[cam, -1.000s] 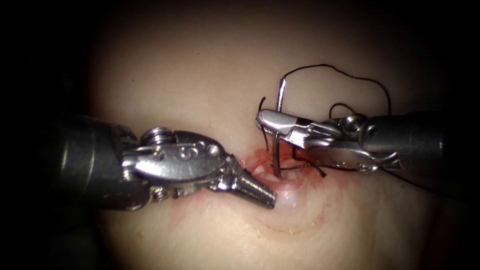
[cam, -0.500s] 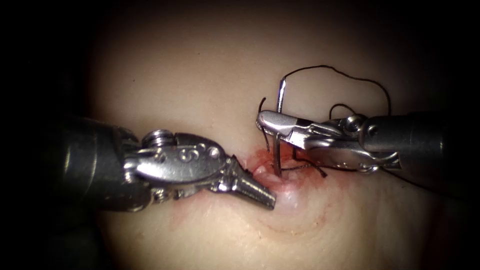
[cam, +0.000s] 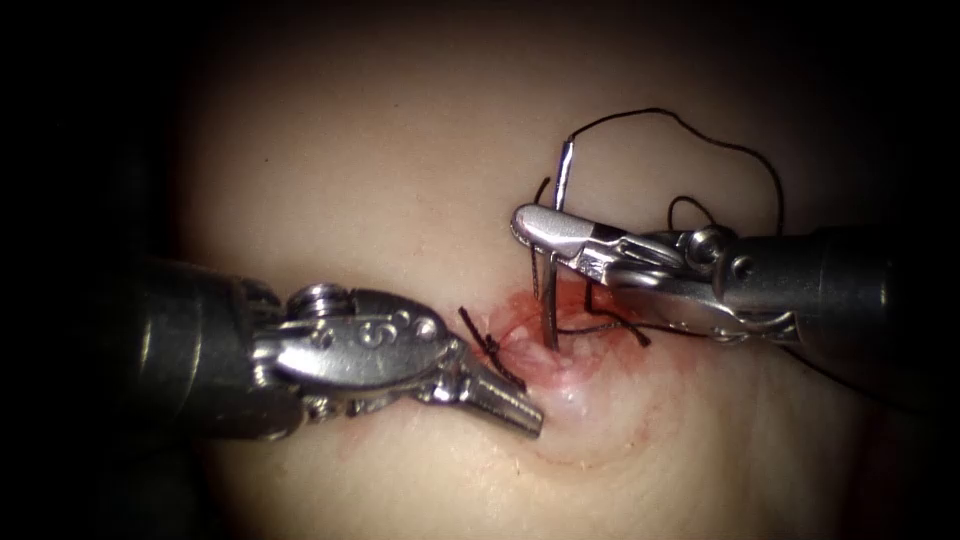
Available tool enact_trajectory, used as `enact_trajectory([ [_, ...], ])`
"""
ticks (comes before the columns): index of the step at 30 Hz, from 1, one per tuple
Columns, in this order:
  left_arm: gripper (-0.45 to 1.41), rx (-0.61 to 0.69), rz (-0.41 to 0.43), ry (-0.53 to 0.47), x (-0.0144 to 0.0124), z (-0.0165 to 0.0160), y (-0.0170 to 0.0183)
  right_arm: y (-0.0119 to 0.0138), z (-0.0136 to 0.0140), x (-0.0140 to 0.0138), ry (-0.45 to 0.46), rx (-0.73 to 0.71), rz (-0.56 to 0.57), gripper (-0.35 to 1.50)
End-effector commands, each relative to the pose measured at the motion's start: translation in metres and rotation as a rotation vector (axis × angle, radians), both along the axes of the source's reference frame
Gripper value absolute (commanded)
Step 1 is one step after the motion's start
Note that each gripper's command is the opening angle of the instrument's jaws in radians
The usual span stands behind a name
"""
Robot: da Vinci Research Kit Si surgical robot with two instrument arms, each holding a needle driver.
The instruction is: Wound Closure
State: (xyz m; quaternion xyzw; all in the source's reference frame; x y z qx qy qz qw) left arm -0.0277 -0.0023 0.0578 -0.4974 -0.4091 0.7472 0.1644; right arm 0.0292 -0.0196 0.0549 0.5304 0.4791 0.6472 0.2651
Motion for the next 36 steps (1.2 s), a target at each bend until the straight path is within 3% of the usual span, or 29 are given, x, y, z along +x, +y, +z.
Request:
enact_trajectory([
  [1, -0.45, 0.000, -0.002, 0.000, -0.0006, 0.0003, -0.0004, 0.0002, 0.0004, 0.0005, 0.004, -0.003, -0.005, -0.35],
  [15, -0.45, 0.010, -0.001, 0.004, -0.0003, 0.0007, 0.0002, -0.0011, -0.0010, 0.0005, 0.069, 0.184, -0.078, -0.35],
  [18, -0.45, 0.010, -0.001, 0.004, -0.0002, 0.0007, 0.0002, -0.0014, -0.0008, 0.0002, 0.103, 0.200, -0.145, -0.35],
  [19, -0.45, 0.010, -0.001, 0.004, -0.0002, 0.0007, 0.0002, -0.0014, -0.0009, 0.0002, 0.071, 0.183, -0.160, -0.35],
  [20, -0.45, 0.010, -0.001, 0.004, -0.0002, 0.0007, 0.0001, -0.0015, -0.0015, 0.0002, -0.036, 0.162, -0.184, -0.35],
  [22, -0.45, 0.010, -0.001, 0.004, -0.0002, 0.0007, 0.0001, -0.0017, -0.0019, 0.0004, -0.099, 0.158, -0.174, -0.35],
  [27, -0.45, 0.010, 0.000, 0.004, -0.0001, 0.0007, 0.0001, -0.0018, -0.0033, 0.0005, -0.147, 0.151, -0.190, -0.35],
  [33, -0.45, 0.011, 0.000, 0.004, -0.0001, 0.0006, 0.0001, -0.0015, -0.0045, 0.0004, -0.306, 0.050, -0.268, -0.35],
  [36, -0.45, 0.011, 0.000, 0.003, -0.0001, 0.0006, 0.0001, -0.0013, -0.0048, 0.0008, -0.280, 0.028, -0.259, -0.35],
])
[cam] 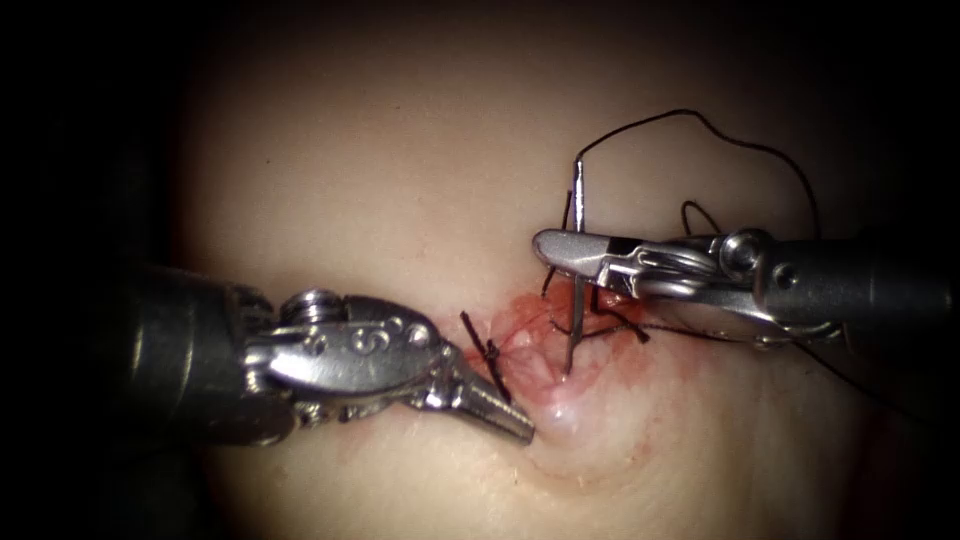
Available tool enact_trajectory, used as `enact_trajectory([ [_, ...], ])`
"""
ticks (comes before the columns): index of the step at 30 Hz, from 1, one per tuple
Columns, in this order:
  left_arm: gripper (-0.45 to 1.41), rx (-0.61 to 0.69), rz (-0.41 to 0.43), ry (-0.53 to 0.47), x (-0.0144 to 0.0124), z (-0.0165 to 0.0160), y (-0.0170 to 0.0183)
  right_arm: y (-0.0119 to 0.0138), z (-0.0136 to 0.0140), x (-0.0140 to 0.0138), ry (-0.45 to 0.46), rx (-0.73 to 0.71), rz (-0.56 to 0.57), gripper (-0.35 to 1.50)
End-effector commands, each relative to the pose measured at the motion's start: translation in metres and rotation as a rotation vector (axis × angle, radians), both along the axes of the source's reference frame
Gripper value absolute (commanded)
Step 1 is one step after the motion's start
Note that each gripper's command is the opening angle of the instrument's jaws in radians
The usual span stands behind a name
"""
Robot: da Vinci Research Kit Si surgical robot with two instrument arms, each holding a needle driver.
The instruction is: Wound Closure
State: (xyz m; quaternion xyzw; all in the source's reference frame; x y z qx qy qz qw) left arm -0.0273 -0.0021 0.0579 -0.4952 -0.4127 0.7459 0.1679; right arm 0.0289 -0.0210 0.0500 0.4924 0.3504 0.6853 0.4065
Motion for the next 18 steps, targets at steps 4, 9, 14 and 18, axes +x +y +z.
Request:
enact_trajectory([
  [4, -0.45, 0.000, 0.000, 0.000, -0.0005, 0.0005, -0.0001, 0.0004, 0.0002, 0.0012, 0.023, -0.091, -0.014, -0.35],
  [9, -0.45, 0.000, -0.002, 0.000, -0.0004, 0.0005, -0.0001, 0.0011, -0.0013, 0.0011, -0.115, -0.176, -0.123, -0.35],
  [14, -0.45, 0.000, -0.002, 0.000, -0.0004, 0.0005, -0.0001, 0.0013, -0.0010, 0.0012, 0.027, -0.201, -0.083, -0.35],
  [18, -0.45, 0.000, -0.002, 0.000, -0.0004, 0.0005, -0.0001, 0.0009, 0.0005, 0.0029, 0.356, -0.159, 0.043, -0.35],
])
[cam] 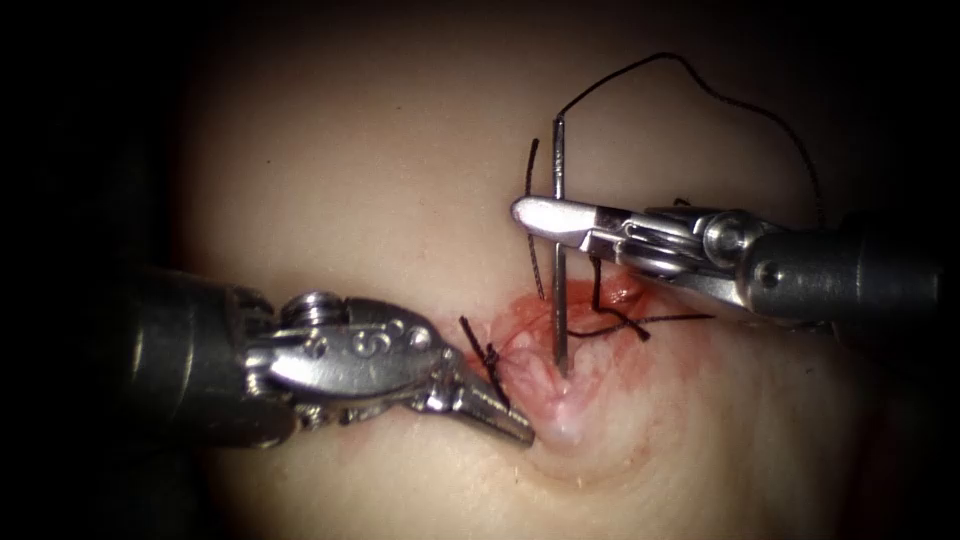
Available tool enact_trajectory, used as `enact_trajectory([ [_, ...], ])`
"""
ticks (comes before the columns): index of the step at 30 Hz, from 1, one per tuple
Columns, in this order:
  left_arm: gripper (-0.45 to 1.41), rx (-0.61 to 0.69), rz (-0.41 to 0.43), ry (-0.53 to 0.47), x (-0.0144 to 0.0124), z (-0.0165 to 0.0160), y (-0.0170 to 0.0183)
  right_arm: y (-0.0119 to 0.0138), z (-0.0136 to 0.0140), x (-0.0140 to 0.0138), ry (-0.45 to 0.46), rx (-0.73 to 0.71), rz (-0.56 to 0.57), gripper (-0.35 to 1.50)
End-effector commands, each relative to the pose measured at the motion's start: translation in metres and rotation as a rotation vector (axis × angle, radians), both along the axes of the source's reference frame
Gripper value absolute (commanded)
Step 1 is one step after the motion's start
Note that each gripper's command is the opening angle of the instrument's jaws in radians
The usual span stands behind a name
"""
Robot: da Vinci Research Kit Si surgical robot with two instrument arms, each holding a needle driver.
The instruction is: Wound Closure
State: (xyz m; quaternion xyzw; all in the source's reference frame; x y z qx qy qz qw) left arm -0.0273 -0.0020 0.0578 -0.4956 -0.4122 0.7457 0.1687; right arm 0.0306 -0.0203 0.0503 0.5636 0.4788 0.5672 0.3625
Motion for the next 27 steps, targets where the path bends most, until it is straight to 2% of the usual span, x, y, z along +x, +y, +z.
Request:
enact_trajectory([
  [1, -0.45, 0.000, 0.000, 0.000, -0.0005, 0.0005, -0.0001, 0.0001, 0.0000, 0.0017, 0.089, 0.021, 0.029, -0.35],
  [3, -0.45, 0.000, 0.000, 0.000, -0.0005, 0.0005, -0.0001, 0.0001, -0.0002, 0.0021, 0.117, 0.042, 0.043, -0.35],
  [7, -0.45, 0.000, 0.000, 0.000, -0.0004, 0.0005, -0.0001, -0.0002, -0.0004, 0.0025, 0.117, 0.069, 0.058, -0.35],
  [9, -0.45, 0.000, 0.000, 0.000, -0.0004, 0.0005, -0.0001, -0.0002, -0.0008, 0.0026, 0.059, 0.083, 0.049, -0.35],
  [10, -0.45, 0.000, 0.000, 0.000, -0.0004, 0.0005, -0.0001, -0.0001, -0.0014, 0.0023, -0.053, 0.046, 0.016, -0.35],
  [11, -0.45, 0.001, 0.001, -0.001, -0.0004, 0.0005, -0.0001, 0.0001, -0.0023, 0.0019, -0.184, -0.070, -0.026, -0.35],
  [13, -0.45, 0.000, -0.002, 0.000, -0.0003, 0.0004, -0.0001, 0.0003, -0.0037, 0.0013, -0.314, -0.126, -0.076, -0.35],
  [14, -0.45, 0.000, -0.002, 0.000, -0.0003, 0.0004, -0.0001, 0.0003, -0.0043, 0.0012, -0.339, -0.130, -0.085, -0.35],
  [16, -0.45, 0.000, -0.002, 0.000, -0.0004, 0.0004, -0.0001, 0.0005, -0.0049, 0.0011, -0.235, -0.143, -0.056, -0.35],
  [19, -0.45, 0.000, -0.003, 0.000, -0.0004, 0.0004, -0.0001, 0.0001, -0.0039, 0.0017, -0.038, -0.071, -0.005, -0.35],
  [23, -0.45, 0.001, -0.003, 0.000, -0.0004, 0.0004, -0.0001, -0.0007, -0.0025, 0.0026, 0.091, -0.043, 0.024, -0.35],
  [27, -0.45, 0.001, -0.003, 0.000, -0.0004, 0.0004, -0.0001, -0.0007, -0.0023, 0.0031, 0.147, -0.028, 0.031, -0.35],
])
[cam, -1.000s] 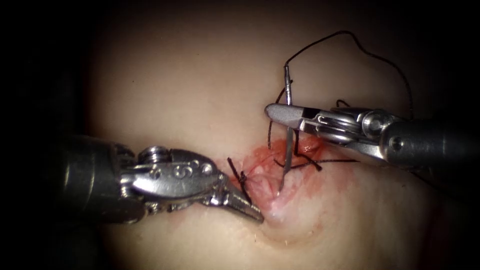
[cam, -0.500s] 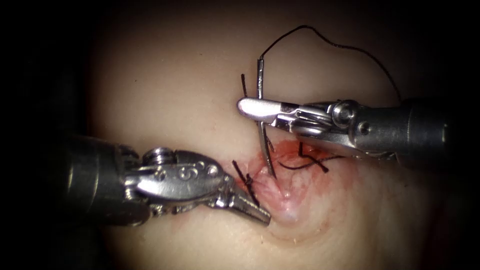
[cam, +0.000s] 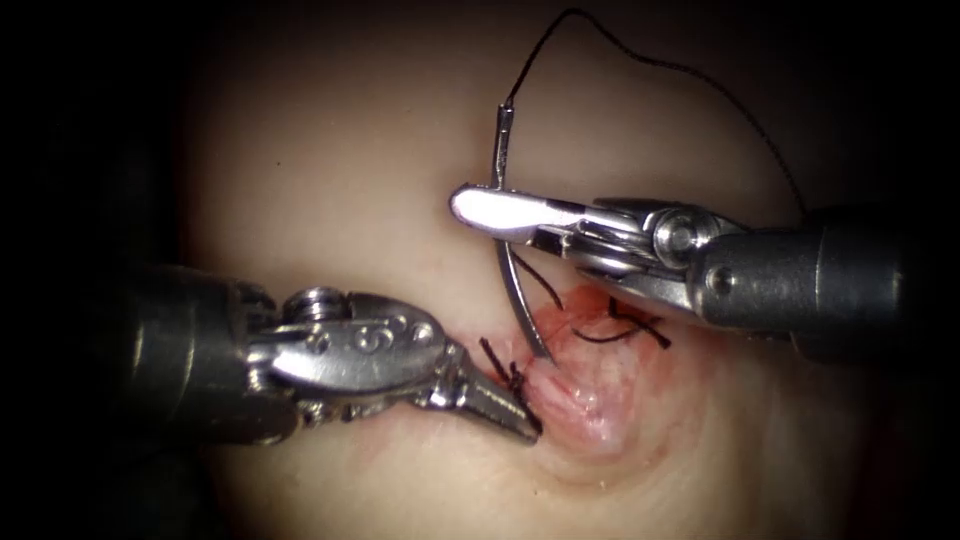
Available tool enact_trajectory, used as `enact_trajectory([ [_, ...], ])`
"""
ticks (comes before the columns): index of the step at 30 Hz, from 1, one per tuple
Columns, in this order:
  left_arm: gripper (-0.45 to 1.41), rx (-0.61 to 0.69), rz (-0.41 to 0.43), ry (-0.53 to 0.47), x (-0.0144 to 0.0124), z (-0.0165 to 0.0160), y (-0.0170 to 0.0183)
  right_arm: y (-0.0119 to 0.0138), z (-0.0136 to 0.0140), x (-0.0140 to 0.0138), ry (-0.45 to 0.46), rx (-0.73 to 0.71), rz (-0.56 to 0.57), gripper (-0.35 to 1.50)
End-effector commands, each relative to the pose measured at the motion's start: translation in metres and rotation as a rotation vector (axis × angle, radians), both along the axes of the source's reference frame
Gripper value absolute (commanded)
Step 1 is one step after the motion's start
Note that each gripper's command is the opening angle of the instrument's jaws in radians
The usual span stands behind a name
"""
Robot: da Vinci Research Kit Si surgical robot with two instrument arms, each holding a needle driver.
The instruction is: Wound Closure
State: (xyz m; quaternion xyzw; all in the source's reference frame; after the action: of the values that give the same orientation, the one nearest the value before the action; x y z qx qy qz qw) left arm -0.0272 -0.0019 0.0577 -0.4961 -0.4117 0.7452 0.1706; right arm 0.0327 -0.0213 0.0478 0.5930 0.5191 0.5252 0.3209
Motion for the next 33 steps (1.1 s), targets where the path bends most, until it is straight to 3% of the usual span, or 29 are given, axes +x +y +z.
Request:
enact_trajectory([
  [1, -0.45, -0.001, 0.001, 0.000, -0.0005, 0.0005, -0.0001, 0.0003, 0.0002, 0.0010, -0.002, -0.011, -0.005, -0.35],
  [2, -0.45, -0.001, 0.001, 0.000, -0.0005, 0.0005, -0.0001, 0.0004, 0.0000, 0.0007, -0.051, 0.004, -0.007, -0.35],
  [3, -0.45, -0.001, 0.001, 0.000, -0.0004, 0.0005, -0.0001, 0.0006, -0.0005, 0.0001, -0.164, -0.032, -0.026, -0.35],
  [6, -0.45, -0.001, 0.002, 0.000, -0.0004, 0.0005, -0.0001, 0.0009, -0.0011, -0.0011, -0.274, -0.081, -0.048, -0.35],
  [14, -0.45, -0.001, 0.002, -0.001, -0.0004, 0.0005, -0.0002, 0.0017, -0.0003, -0.0016, -0.305, -0.114, -0.020, -0.35],
  [26, -0.45, -0.001, 0.002, -0.001, -0.0004, 0.0005, -0.0002, 0.0066, 0.0042, -0.0016, -0.677, -0.391, 0.238, -0.35],
  [33, -0.45, 0.000, 0.003, -0.002, -0.0002, 0.0004, -0.0002, 0.0097, 0.0057, -0.0031, -0.827, -0.507, 0.349, -0.35],
])
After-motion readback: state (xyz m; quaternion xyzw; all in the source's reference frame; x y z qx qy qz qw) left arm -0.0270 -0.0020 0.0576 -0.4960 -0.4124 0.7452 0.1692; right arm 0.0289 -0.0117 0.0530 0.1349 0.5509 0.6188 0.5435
